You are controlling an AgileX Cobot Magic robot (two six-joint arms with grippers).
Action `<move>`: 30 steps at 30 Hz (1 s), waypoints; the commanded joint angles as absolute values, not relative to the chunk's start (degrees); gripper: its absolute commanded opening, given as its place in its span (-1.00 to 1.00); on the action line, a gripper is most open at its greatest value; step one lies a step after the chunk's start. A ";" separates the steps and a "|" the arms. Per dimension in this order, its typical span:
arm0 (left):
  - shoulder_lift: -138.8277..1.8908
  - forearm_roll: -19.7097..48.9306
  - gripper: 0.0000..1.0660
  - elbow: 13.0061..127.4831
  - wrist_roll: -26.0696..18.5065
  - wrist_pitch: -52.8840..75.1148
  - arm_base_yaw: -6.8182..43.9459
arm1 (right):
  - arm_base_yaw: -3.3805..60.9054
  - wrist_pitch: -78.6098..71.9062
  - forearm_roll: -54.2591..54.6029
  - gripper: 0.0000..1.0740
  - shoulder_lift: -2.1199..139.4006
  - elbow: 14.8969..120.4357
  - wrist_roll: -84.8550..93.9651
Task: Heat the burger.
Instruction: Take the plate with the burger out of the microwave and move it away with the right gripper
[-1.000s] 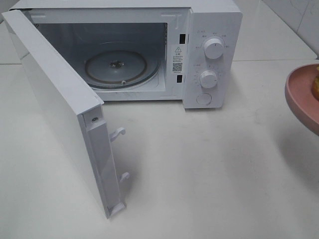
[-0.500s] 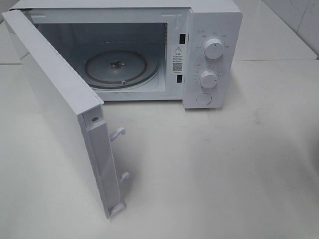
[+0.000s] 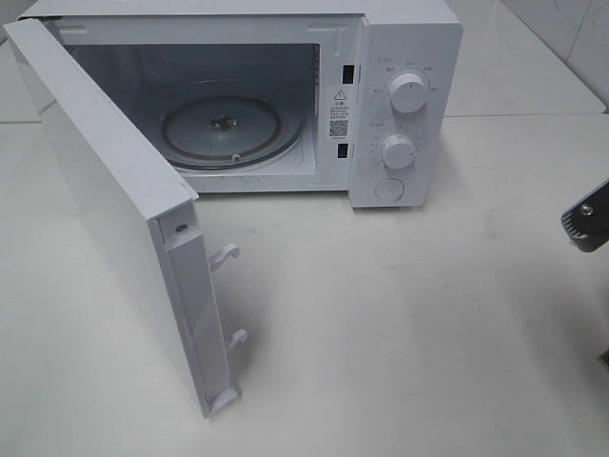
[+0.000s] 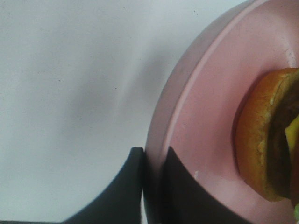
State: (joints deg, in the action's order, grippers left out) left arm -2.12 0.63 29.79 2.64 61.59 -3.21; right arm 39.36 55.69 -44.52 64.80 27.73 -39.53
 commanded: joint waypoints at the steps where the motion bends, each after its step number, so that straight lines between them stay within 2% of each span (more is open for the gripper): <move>1: -2.06 0.74 0.72 29.62 2.52 61.08 -3.32 | 39.48 56.84 -48.82 -1.00 67.90 28.30 -44.81; 17: -2.06 0.74 0.72 29.62 2.52 61.08 -3.32 | 39.48 54.20 -50.53 -1.00 82.39 28.30 -64.00; 30: -2.06 0.74 0.72 29.62 2.52 61.08 -3.32 | 39.48 49.90 -52.25 -1.00 92.53 28.30 -71.22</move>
State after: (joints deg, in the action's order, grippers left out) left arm -2.12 0.63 29.79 2.64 61.59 -3.21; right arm 39.36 47.96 -49.45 90.58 28.07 -69.73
